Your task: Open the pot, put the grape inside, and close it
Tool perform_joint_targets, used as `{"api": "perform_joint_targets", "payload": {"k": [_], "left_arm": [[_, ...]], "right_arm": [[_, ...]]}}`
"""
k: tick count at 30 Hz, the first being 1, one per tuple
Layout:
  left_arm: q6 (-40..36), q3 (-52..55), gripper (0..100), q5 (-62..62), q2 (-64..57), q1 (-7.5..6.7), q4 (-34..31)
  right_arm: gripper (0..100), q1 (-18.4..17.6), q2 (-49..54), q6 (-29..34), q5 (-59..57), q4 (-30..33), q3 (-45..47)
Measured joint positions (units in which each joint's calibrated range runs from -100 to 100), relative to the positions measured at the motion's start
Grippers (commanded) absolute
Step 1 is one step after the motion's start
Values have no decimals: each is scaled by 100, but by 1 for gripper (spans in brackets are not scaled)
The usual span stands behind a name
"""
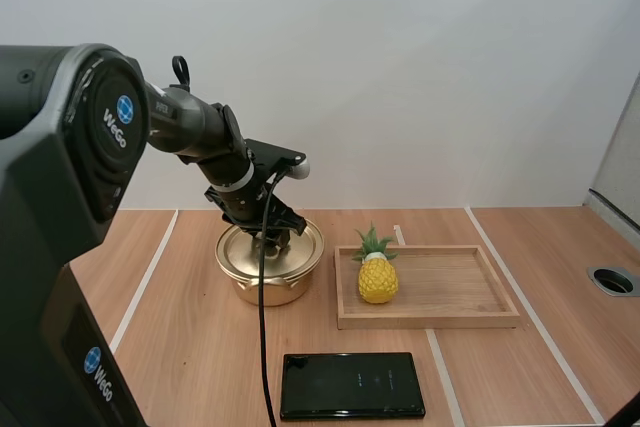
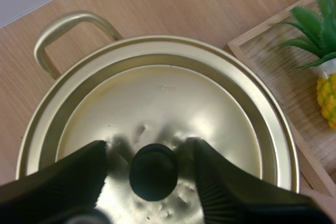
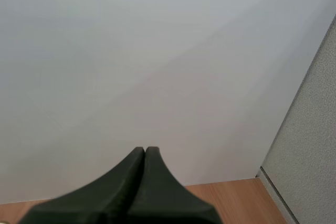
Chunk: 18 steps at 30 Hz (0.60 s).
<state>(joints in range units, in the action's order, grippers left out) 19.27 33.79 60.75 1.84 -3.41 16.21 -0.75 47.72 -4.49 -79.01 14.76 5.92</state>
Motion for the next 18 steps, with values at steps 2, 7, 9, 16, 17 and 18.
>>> {"api": "perform_joint_targets", "payload": {"k": [2, 7, 9, 16, 17, 18], "left_arm": [[0, 0, 100, -22, 0, 0, -9], [0, 0, 100, 101, -82, 0, -80], [0, -13, 100, 195, -126, 0, -132], [-185, -396, 100, 233, -581, 0, -181], [-235, -472, 100, 233, -655, 0, -181], [-281, -556, 100, 233, -732, 0, -181]], "right_arm": [[0, 0, 0, 0, 0, 0, 0], [0, 0, 0, 0, 0, 0, 0], [0, 0, 0, 0, 0, 0, 0], [0, 0, 0, 0, 0, 10, 0], [0, 0, 0, 0, 0, 10, 0], [0, 0, 0, 0, 0, 21, 0]]}}
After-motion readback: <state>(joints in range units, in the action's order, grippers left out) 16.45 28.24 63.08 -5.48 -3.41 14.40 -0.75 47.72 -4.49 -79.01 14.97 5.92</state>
